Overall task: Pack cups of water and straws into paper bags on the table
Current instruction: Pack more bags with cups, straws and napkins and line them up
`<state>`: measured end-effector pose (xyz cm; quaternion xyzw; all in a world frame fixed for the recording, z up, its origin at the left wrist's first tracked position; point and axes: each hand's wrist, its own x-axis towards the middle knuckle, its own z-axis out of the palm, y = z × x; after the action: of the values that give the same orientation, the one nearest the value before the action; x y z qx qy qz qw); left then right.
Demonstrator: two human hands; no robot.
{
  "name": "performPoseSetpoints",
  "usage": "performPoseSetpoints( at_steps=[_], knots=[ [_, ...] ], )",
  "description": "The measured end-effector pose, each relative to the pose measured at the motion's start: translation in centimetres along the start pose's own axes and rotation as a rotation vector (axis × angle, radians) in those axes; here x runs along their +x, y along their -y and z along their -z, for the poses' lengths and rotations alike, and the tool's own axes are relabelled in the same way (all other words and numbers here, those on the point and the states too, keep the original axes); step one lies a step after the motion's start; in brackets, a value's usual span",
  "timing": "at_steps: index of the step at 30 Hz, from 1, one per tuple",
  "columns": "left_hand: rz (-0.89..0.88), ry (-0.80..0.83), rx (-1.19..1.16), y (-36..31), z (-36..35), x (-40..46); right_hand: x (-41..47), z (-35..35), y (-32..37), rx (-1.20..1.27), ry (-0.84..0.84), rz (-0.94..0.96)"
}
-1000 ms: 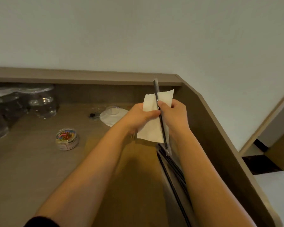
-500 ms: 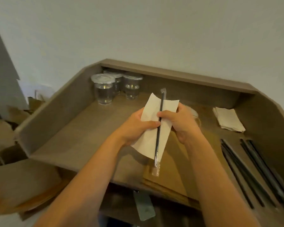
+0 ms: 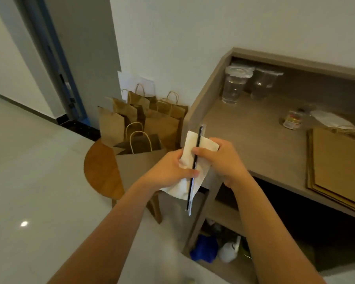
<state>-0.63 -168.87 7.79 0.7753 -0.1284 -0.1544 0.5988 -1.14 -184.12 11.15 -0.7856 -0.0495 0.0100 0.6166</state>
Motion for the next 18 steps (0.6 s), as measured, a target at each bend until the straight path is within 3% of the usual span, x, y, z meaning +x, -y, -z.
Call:
performPoseSetpoints(
  at_steps=[6,11,16,18],
  knots=[
    [0.271,-0.235,0.134,6.2,6.9,1.4,5.2,-8.5,-1.2,-0.248,0.047,0.145],
    [0.257,-0.321,0.321,8.2,13.1,4.4,11.6,-12.9,-3.0,-0.259,-0.199,0.153],
    [0.323,-0.403,0.151,10.8,18.4,8.2,17.1,-14.5,-4.4,-0.129,-0.396,0.173],
    [0.332,-0.468,0.209,12.2,19.6,10.0,18.7,-15.0,-5.0,-0.099,-0.453,0.190]
  ],
)
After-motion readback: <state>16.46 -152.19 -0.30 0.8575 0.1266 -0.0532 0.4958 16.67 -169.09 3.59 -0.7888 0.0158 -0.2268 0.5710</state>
